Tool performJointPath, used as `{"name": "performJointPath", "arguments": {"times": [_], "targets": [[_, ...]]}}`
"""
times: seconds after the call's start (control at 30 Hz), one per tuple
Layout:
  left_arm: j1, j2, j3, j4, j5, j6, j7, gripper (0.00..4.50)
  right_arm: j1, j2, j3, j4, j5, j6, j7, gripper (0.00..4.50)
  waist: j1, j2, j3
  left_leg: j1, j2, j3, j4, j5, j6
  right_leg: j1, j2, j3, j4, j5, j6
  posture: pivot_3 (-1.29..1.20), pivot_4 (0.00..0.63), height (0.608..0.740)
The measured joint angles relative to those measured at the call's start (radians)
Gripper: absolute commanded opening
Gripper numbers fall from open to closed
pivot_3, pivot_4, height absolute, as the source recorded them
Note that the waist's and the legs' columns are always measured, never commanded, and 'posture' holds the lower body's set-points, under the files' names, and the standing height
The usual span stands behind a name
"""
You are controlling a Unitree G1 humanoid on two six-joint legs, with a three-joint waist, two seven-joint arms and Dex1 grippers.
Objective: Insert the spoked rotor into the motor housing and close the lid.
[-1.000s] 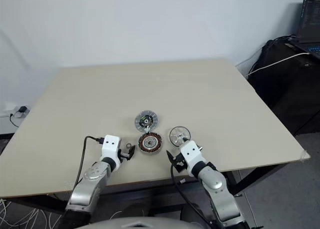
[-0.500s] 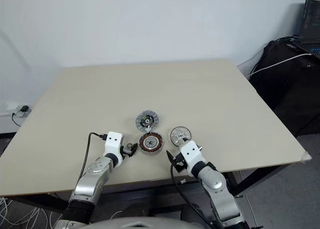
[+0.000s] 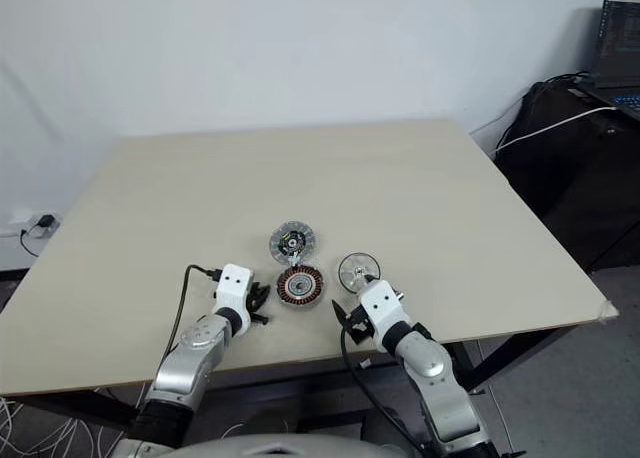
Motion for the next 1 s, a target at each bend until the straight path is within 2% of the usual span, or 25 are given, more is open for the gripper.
{"name": "performJointPath", "arguments": {"times": [0.33, 0.5, 0.67, 1.0], "targets": [[0.021, -0.039, 0.037, -0.012, -0.021, -0.020, 0.034, 0.69, 0.000, 0.006, 0.000, 0.000, 0.002, 0.000, -0.001, 4.50, -0.002, -0.001, 0.000, 0.000, 0.000, 0.000, 0.000, 0.000, 0.000, -0.001, 0.000, 0.000, 0.000, 0.000, 0.000, 0.00, 0.000, 0.740], [0.036, -0.050, 0.066, -0.089, -0.029, -0.059, 0.066, 0.69, 0.000, 0.006, -0.001, 0.000, 0.003, 0.001, -0.002, 4.50, 0.003, -0.003, 0.002, -0.003, 0.000, -0.001, 0.000, 0.000, 0.000, -0.002, 0.000, -0.001, 0.000, 0.000, 0.000, 0.00, 0.000, 0.740], [0.029, -0.046, 0.000, -0.220, -0.017, -0.078, 0.028, 0.69, 0.000, 0.005, -0.001, 0.000, 0.004, 0.001, -0.001, 4.50, 0.006, -0.003, 0.002, -0.003, -0.001, 0.000, 0.000, 0.000, 0.000, -0.002, -0.001, 0.000, -0.001, 0.000, 0.000, 0.00, 0.000, 0.740], [-0.004, -0.051, -0.158, -0.280, -0.008, 0.018, -0.072, 0.69, 0.001, 0.008, -0.001, 0.000, 0.004, 0.001, -0.004, 4.50, 0.001, -0.002, 0.002, -0.003, 0.000, 0.000, 0.000, 0.000, 0.000, -0.002, 0.000, 0.000, -0.001, 0.000, -0.001, 0.00, 0.000, 0.740]]}}
